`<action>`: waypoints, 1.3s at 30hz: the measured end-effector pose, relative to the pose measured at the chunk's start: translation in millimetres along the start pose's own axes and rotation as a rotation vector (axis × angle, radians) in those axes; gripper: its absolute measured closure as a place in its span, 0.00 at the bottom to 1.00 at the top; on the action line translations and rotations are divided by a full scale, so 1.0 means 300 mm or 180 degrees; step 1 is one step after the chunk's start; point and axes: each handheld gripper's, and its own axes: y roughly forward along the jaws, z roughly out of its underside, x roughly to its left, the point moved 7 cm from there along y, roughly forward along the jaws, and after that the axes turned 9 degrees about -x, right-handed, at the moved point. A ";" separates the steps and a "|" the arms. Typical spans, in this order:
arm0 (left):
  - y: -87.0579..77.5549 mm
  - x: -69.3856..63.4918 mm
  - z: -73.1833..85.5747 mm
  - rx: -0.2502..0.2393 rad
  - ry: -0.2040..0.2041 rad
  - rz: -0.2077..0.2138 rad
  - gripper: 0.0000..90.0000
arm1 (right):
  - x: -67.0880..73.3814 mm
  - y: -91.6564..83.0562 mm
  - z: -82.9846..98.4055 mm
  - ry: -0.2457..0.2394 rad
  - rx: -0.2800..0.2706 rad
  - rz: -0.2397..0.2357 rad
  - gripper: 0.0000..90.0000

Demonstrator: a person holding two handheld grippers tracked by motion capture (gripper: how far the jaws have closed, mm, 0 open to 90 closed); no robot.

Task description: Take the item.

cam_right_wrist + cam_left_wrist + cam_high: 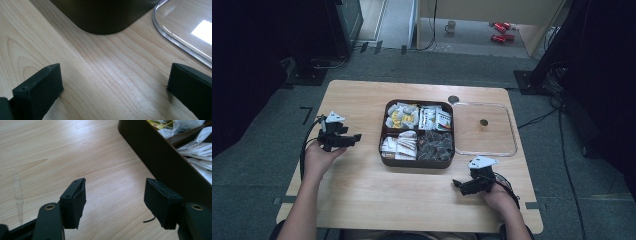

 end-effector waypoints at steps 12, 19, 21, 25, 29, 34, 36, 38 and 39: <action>0.001 -0.057 -0.043 0.0024 0.0119 0.0154 0.45 | 0.001 0.001 0.000 -0.0010 0.0007 0.0010 0.00; 0.005 -0.096 -0.070 -0.0019 0.0156 0.0225 0.46 | 0.000 0.001 0.000 -0.0016 0.0002 0.0010 0.00; 0.006 -0.107 -0.078 -0.0028 0.0165 0.0251 0.47 | 0.000 0.001 0.000 -0.0017 0.0001 0.0010 0.00; 0.010 -0.129 -0.095 -0.0056 0.0200 0.0294 0.49 | 0.000 0.001 0.000 -0.0019 0.0002 0.0012 0.00; 0.022 -0.149 -0.104 -0.0039 0.0242 0.0338 0.50 | 0.001 0.001 0.000 -0.0018 0.0002 0.0012 0.00; 0.035 -0.172 -0.119 -0.0040 0.0296 0.0413 0.51 | 0.000 0.001 0.000 -0.0020 0.0002 0.0012 0.00; 0.040 -0.180 -0.126 -0.0053 0.0303 0.0414 0.52 | 0.001 0.001 0.001 -0.0019 0.0003 0.0013 0.00; 0.044 -0.185 -0.132 -0.0065 0.0300 0.0415 0.51 | 0.001 0.001 0.001 -0.0019 0.0003 0.0013 0.00; 0.047 -0.188 -0.135 -0.0064 0.0294 0.0432 0.51 | 0.001 0.001 0.000 -0.0017 0.0000 0.0012 0.00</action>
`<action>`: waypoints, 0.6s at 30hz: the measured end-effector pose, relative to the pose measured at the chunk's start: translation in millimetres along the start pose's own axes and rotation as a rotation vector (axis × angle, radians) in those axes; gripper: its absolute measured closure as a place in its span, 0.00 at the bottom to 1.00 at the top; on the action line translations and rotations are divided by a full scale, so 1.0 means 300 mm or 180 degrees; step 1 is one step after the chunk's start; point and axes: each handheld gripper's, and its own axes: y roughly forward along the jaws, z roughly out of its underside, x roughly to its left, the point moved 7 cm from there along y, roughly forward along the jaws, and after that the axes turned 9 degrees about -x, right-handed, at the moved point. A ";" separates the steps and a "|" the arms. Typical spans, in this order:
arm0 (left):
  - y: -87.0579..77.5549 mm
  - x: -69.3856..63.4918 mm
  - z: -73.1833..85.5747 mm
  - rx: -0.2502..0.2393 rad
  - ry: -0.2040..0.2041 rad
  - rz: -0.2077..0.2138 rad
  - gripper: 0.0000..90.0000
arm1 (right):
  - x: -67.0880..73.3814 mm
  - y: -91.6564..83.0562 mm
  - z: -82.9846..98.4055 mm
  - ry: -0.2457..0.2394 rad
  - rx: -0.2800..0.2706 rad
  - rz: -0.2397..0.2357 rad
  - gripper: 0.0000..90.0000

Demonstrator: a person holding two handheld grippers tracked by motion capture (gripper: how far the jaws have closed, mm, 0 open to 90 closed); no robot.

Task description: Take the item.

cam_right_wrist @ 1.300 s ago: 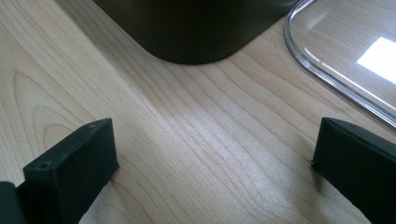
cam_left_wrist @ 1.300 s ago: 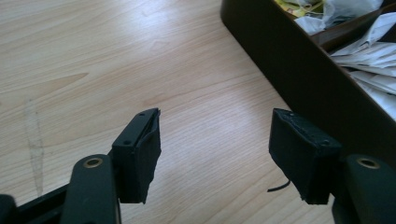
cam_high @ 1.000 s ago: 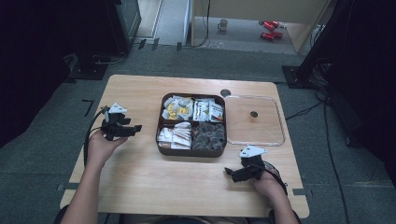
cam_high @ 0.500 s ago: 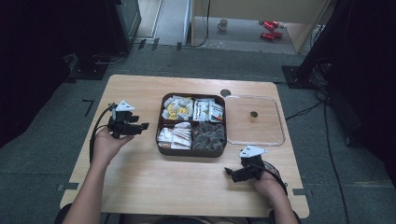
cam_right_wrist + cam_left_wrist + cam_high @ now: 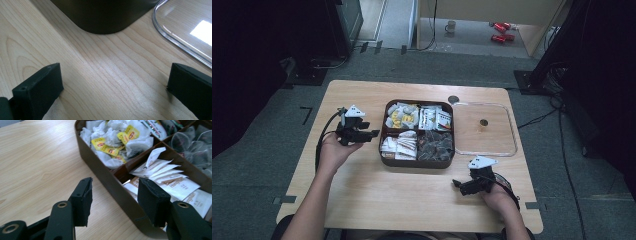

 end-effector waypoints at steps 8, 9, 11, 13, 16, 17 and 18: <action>0.027 -0.030 -0.015 0.0065 0.0058 0.0135 0.53 | 0.000 0.000 0.000 0.0005 -0.0001 0.0010 0.00; 0.029 -0.034 -0.016 0.0058 0.0068 0.0153 0.55 | 0.001 -0.001 0.001 0.0007 -0.0003 0.0016 0.00; 0.033 -0.039 -0.020 0.0060 0.0095 0.0179 0.56 | 0.001 -0.001 0.001 0.0008 -0.0003 0.0019 0.00; 0.038 -0.043 -0.024 0.0062 0.0121 0.0202 0.56 | 0.001 -0.001 0.001 0.0010 -0.0003 0.0021 0.00; 0.047 -0.050 -0.028 0.0075 0.0126 0.0229 0.57 | 0.001 -0.002 0.001 0.0012 -0.0006 0.0028 0.00; 0.051 -0.052 -0.028 0.0083 0.0140 0.0240 0.57 | 0.001 -0.002 0.001 0.0011 -0.0006 0.0027 0.00; 0.053 -0.054 -0.028 0.0089 0.0143 0.0252 0.58 | 0.001 -0.002 0.002 0.0011 -0.0007 0.0029 0.00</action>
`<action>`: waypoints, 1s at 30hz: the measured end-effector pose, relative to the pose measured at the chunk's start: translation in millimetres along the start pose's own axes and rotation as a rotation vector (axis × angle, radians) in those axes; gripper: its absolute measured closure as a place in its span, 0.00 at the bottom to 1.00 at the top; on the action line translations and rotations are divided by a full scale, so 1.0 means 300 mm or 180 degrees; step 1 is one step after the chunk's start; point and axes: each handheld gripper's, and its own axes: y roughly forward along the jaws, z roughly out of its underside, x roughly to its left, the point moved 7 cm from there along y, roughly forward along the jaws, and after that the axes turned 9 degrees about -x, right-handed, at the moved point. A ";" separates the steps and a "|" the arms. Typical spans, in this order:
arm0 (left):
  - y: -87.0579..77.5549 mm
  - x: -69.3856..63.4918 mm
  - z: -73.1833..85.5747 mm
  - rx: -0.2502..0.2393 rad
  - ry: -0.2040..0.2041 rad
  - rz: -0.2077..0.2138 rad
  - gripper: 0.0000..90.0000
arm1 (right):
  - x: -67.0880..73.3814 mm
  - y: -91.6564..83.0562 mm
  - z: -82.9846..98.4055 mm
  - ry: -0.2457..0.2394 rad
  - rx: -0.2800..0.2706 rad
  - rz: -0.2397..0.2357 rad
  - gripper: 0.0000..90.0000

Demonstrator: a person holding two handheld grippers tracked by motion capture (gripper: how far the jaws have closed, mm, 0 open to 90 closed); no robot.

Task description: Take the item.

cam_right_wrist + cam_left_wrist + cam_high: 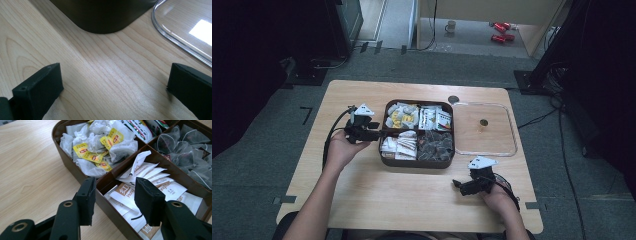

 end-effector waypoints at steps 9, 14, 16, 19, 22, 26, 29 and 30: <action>0.035 -0.014 -0.002 0.0016 0.0021 0.0075 0.62 | 0.002 -0.001 0.000 0.0015 -0.0003 0.0011 0.00; 0.056 -0.017 -0.001 0.0062 0.0028 0.0103 0.65 | 0.002 -0.002 0.001 0.0019 0.0000 0.0015 0.00; 0.067 -0.021 -0.004 0.0088 0.0044 0.0128 0.65 | 0.003 -0.002 0.001 0.0020 0.0001 0.0017 0.00; 0.089 -0.027 -0.008 0.0117 0.0096 0.0150 0.66 | 0.003 -0.003 0.002 0.0024 0.0002 0.0021 0.00; 0.105 -0.033 -0.010 0.0140 0.0112 0.0172 0.67 | 0.004 -0.005 0.003 0.0030 0.0000 0.0026 0.00; 0.130 -0.045 -0.016 0.0179 0.0164 0.0200 0.69 | 0.006 -0.007 0.005 0.0028 0.0000 0.0033 0.00; 0.149 -0.051 -0.016 0.0173 0.0189 0.0221 0.71 | 0.008 -0.010 0.007 0.0031 0.0000 0.0032 0.00; 0.152 -0.051 -0.015 0.0183 0.0206 0.0219 0.72 | 0.009 -0.010 0.007 0.0032 0.0002 0.0034 0.00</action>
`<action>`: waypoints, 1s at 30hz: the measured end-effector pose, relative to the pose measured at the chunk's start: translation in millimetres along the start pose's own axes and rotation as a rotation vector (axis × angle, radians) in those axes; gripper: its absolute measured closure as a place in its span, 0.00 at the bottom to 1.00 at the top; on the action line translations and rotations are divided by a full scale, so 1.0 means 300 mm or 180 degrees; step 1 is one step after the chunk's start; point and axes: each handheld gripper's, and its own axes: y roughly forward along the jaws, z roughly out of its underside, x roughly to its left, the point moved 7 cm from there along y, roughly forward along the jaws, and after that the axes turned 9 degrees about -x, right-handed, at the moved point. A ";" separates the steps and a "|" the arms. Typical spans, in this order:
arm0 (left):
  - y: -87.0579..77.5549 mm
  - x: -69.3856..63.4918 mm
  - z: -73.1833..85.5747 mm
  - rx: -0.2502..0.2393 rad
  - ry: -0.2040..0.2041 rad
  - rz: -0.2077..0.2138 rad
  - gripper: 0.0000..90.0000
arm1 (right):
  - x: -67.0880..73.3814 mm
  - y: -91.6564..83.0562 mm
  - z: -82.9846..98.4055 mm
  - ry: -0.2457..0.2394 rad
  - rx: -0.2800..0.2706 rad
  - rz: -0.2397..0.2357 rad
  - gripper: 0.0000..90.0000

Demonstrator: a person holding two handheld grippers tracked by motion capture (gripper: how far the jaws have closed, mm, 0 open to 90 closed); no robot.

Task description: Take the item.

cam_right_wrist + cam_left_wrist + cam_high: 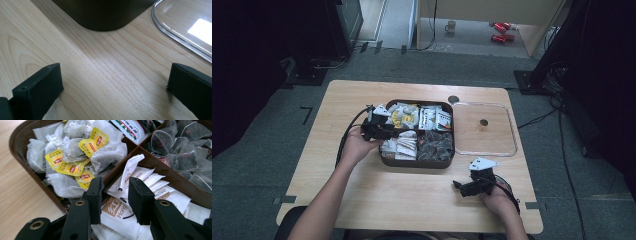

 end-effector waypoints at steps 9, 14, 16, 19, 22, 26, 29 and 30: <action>0.047 -0.003 0.008 0.0038 0.0035 0.0010 0.77 | 0.005 -0.005 0.004 -0.0010 -0.0004 -0.0015 0.00; 0.063 -0.005 0.010 0.0052 0.0064 -0.0002 0.78 | 0.008 -0.008 0.006 -0.0012 -0.0001 -0.0022 0.00; 0.071 -0.008 0.010 0.0117 0.0068 0.0054 0.79 | 0.010 -0.010 0.007 -0.0014 -0.0004 -0.0023 0.00; 0.079 -0.014 -0.001 0.0162 0.0075 0.0099 0.79 | 0.013 -0.012 0.009 -0.0024 -0.0001 -0.0033 0.00; 0.088 -0.020 -0.006 0.0175 0.0110 0.0129 0.81 | 0.016 -0.014 0.011 -0.0031 -0.0005 -0.0044 0.00; 0.101 -0.029 -0.003 0.0240 0.0204 0.0151 0.84 | 0.019 -0.019 0.015 -0.0044 0.0007 -0.0053 0.00; 0.116 -0.034 0.009 0.0326 0.0288 0.0125 0.86 | 0.022 -0.021 0.016 -0.0055 0.0001 -0.0066 0.00; 0.122 -0.035 0.012 0.0335 0.0300 0.0118 0.86 | 0.023 -0.022 0.017 -0.0057 0.0001 -0.0068 0.00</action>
